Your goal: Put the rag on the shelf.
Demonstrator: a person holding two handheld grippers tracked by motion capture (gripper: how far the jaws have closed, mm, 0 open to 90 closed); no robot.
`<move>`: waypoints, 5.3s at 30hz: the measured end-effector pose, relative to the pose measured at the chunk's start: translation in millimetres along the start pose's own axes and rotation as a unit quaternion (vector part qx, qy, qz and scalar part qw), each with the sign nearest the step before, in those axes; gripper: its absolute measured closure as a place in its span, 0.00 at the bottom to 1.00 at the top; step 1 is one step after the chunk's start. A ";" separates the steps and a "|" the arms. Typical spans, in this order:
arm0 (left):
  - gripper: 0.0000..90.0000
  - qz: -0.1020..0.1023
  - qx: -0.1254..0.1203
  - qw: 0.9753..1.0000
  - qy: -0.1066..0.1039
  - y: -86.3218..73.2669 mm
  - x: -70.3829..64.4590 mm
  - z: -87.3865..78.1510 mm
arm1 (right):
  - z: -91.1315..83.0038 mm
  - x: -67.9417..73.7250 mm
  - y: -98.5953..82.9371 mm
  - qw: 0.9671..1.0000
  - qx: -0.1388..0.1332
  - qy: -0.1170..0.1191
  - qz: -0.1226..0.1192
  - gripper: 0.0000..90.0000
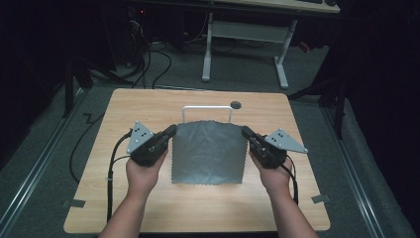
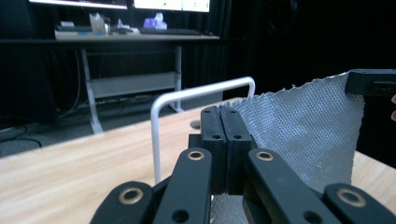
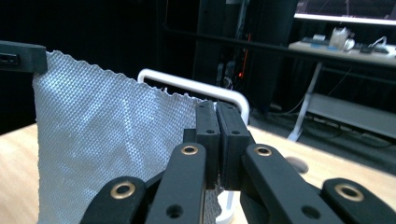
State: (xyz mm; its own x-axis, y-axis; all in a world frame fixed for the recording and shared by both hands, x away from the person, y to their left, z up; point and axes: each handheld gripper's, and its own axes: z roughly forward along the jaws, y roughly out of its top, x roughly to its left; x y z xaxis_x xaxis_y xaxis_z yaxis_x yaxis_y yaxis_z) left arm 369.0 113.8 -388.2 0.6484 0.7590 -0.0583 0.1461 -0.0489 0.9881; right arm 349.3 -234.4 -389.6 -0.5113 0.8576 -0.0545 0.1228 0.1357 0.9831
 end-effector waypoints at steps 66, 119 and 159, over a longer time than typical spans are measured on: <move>1.00 0.010 0.134 0.989 0.066 23.0 108.1 153.2 | 146.4 -96.2 39.1 0.996 0.079 -0.030 0.024 0.99; 0.67 -0.069 0.157 0.983 0.062 -39.2 120.9 122.1 | 139.3 -98.1 -32.0 0.989 0.133 -0.037 0.059 0.70; 0.60 -0.055 0.124 0.986 0.096 -64.4 87.5 -2.1 | 28.1 -74.6 -24.8 0.993 0.102 -0.056 -0.015 0.60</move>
State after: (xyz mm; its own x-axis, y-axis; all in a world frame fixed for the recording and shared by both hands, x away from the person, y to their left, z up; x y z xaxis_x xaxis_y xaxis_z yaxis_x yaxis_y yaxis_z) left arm 414.7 184.8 -456.6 0.4693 0.8759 -0.1119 0.4007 -0.0983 0.9109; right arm 408.3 -287.8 -414.8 -0.4206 0.9002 -0.1127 0.2846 0.2489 0.9258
